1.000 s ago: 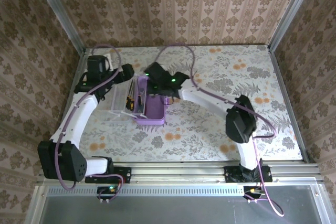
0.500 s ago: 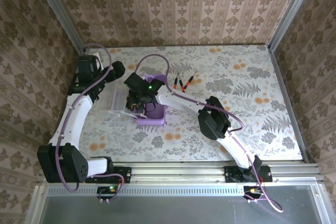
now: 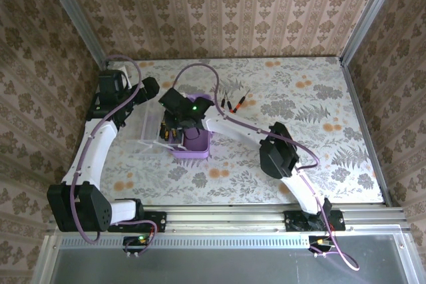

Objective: Pack the tool kit

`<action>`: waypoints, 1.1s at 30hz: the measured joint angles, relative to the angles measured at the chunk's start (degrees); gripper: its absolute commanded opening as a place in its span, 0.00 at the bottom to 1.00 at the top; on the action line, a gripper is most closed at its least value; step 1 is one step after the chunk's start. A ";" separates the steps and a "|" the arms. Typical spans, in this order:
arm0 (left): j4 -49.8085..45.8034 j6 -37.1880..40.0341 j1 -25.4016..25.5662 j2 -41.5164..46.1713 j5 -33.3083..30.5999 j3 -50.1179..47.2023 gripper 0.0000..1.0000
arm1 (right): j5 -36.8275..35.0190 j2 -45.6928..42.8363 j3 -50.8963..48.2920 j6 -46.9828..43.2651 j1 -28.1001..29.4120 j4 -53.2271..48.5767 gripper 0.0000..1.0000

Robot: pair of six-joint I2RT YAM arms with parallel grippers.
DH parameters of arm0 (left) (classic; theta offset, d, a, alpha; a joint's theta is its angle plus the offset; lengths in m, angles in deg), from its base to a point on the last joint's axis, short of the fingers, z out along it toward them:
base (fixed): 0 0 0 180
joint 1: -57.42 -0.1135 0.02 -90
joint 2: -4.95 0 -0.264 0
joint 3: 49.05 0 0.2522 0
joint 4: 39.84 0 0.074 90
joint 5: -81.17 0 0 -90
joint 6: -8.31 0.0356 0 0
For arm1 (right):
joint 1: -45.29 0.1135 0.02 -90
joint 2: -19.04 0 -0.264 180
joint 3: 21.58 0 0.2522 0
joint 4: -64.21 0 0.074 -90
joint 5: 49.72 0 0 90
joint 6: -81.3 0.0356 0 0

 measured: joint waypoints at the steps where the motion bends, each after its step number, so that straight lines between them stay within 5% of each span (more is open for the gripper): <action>1: 0.00 -0.13 0.00 0.00 0.13 0.00 1.00 | -0.46 -1.40 -0.79 -0.42 -0.22 0.00 0.28; 5: 0.42 -0.28 0.70 -0.07 0.85 0.00 1.00 | -2.69 -7.41 -5.09 -2.40 -3.23 0.22 0.30; 9: 0.42 -0.26 5.27 -1.09 1.25 0.00 1.00 | -3.85 -11.13 -12.79 -3.61 -12.15 1.44 0.33; 17: -0.87 1.62 17.16 -4.76 1.27 0.07 1.00 | -2.89 -1.25 -10.56 -5.64 -31.74 -3.72 0.44; 33: -1.81 3.15 19.10 -4.83 0.07 0.17 1.00 | -1.27 17.70 13.84 -6.19 -31.71 -17.53 0.46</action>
